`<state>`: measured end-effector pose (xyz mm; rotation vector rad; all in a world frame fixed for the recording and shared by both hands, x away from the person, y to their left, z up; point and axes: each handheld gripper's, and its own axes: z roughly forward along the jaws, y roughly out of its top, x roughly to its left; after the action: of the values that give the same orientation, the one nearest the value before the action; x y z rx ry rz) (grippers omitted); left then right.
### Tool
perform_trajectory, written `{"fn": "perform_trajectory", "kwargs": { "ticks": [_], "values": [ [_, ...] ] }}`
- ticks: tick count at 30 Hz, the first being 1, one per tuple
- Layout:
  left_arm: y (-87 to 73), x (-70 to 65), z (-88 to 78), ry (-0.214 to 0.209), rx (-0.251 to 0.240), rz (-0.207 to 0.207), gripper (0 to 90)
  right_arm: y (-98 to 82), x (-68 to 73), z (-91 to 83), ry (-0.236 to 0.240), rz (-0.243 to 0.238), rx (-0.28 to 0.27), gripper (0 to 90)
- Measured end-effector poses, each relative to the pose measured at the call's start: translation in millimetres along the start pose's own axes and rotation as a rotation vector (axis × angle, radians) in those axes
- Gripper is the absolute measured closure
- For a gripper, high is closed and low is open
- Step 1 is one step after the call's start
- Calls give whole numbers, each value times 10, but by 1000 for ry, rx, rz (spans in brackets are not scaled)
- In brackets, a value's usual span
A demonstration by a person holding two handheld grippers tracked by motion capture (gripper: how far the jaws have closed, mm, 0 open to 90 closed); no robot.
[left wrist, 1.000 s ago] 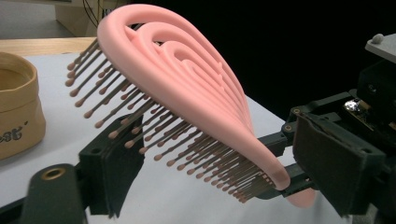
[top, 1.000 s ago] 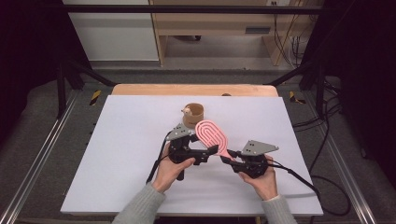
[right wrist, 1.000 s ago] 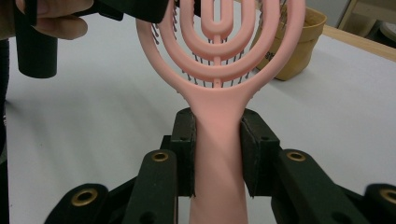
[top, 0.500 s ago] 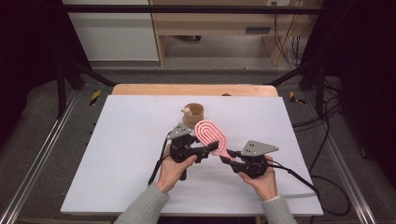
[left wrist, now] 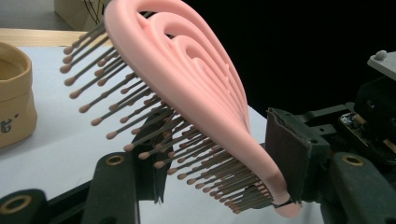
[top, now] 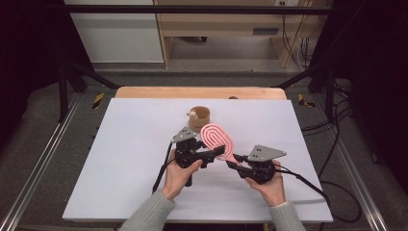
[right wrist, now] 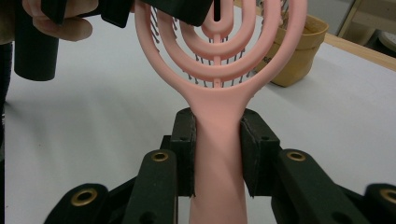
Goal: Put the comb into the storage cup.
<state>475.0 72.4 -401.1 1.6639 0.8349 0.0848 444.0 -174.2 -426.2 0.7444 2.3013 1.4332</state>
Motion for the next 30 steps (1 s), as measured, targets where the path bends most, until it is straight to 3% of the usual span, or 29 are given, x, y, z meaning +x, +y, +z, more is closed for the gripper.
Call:
{"fn": "perform_trajectory", "kwargs": {
  "ticks": [10,30],
  "values": [
    [1,-17,-10,-9,0,-18,489,-7,5,14,-13,-21,-4,697],
    [9,-114,-27,-50,-4,13,617,-5,11,20,-15,-35,-4,709]
  ]
}}
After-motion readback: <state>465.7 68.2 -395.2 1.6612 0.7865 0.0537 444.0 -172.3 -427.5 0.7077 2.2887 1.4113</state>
